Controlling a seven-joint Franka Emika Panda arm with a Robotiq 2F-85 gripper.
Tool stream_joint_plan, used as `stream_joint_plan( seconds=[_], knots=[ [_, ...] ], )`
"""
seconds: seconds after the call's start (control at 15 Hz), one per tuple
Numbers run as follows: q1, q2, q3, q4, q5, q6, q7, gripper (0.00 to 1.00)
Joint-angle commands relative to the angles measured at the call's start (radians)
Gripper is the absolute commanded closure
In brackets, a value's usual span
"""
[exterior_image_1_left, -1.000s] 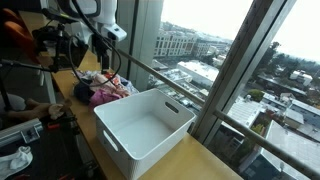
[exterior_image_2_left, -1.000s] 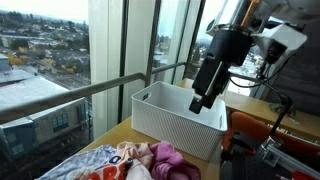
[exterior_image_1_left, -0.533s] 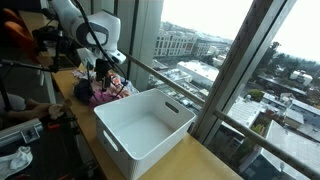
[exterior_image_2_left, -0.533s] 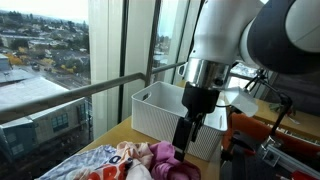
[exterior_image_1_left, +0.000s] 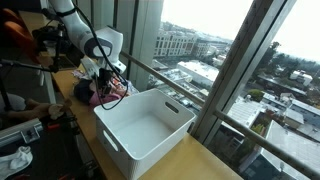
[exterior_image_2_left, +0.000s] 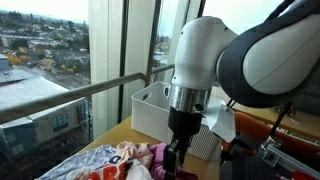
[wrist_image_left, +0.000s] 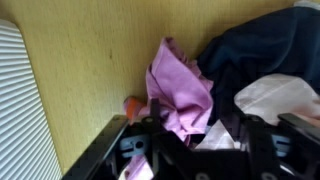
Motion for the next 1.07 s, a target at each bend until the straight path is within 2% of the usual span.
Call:
stream_joint_plan(
  seconds=[0.0,0.27,0.33,0.67,1.0],
  knots=[
    [0.012,0.047,-0.006,0.039,-0.011,0.020,-0.016,0.66],
    [0.015,0.062,-0.008,0.050,-0.013,0.019,-0.016,0.96],
    [0.018,0.060,-0.009,0.054,-0.016,0.016,-0.013,0.99],
    [0.048,-0.024,-0.026,0.065,-0.073,-0.020,0.021,0.99],
    [0.047,-0.193,-0.037,0.075,-0.151,-0.072,0.050,0.99]
  ],
)
